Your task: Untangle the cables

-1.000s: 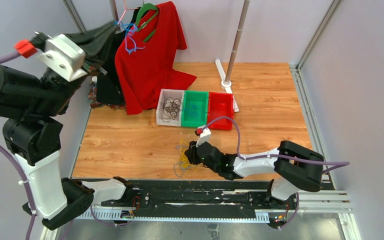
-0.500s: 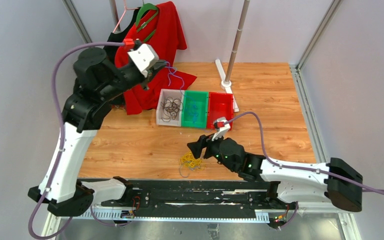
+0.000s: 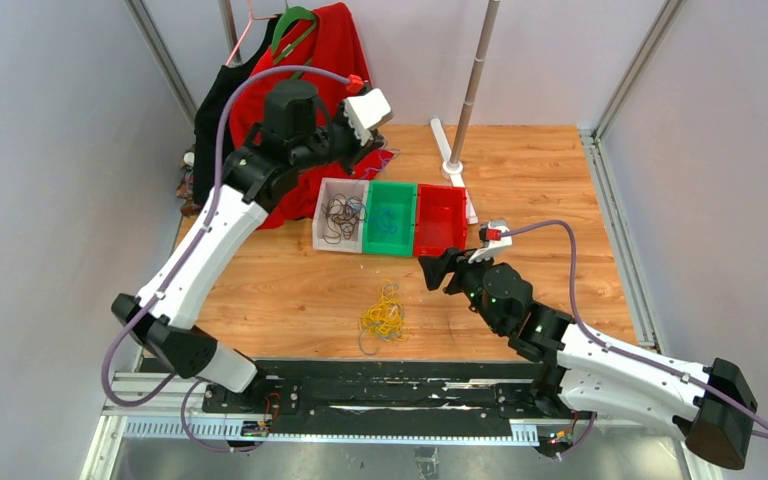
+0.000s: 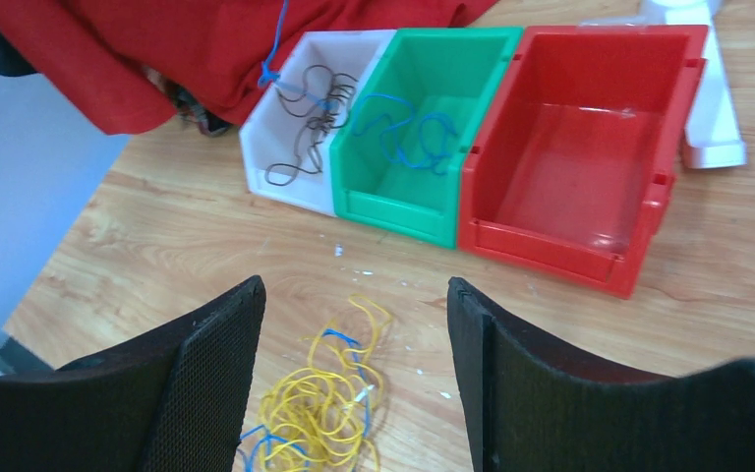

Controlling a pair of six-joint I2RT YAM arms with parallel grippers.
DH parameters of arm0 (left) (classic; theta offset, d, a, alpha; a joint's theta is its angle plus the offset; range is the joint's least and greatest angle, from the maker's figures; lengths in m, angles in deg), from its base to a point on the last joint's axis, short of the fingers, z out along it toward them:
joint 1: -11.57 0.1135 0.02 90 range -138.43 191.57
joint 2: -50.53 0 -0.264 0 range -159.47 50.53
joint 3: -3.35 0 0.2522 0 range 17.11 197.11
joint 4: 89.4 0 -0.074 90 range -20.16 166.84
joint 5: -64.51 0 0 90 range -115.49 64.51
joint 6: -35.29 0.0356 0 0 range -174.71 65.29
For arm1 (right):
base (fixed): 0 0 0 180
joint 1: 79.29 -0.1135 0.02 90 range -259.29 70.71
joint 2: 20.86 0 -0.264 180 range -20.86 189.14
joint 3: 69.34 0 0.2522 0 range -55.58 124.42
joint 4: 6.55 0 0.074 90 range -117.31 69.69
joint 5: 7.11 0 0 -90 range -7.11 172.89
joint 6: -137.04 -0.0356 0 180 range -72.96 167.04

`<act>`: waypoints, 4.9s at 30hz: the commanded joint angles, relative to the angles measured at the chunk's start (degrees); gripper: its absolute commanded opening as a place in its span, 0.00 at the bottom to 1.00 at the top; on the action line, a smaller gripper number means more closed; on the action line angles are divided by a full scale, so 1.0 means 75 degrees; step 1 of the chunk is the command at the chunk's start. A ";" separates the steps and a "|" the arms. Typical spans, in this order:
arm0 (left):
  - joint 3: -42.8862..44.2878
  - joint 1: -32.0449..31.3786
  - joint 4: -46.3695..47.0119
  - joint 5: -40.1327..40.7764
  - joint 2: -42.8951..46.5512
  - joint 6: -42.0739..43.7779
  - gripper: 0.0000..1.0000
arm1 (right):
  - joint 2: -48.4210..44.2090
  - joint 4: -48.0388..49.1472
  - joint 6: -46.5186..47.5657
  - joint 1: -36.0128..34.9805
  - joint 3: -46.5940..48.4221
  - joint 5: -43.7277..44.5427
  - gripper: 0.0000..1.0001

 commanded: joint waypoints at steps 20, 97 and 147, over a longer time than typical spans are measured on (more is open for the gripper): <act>0.0880 -0.0324 0.0764 0.1117 -0.0906 0.1844 0.00 | -0.0582 -0.0636 0.0540 0.0834 -0.0502 -0.0511 0.65; 0.1301 -0.1531 -0.0676 0.2766 0.1966 0.3527 0.00 | 0.6983 0.2172 0.1893 0.1619 0.5499 -0.4000 0.74; -0.1111 -0.1489 0.0077 0.3275 -0.2067 0.2595 0.01 | -0.0422 0.0816 0.0852 0.3430 -0.1114 -0.1316 0.70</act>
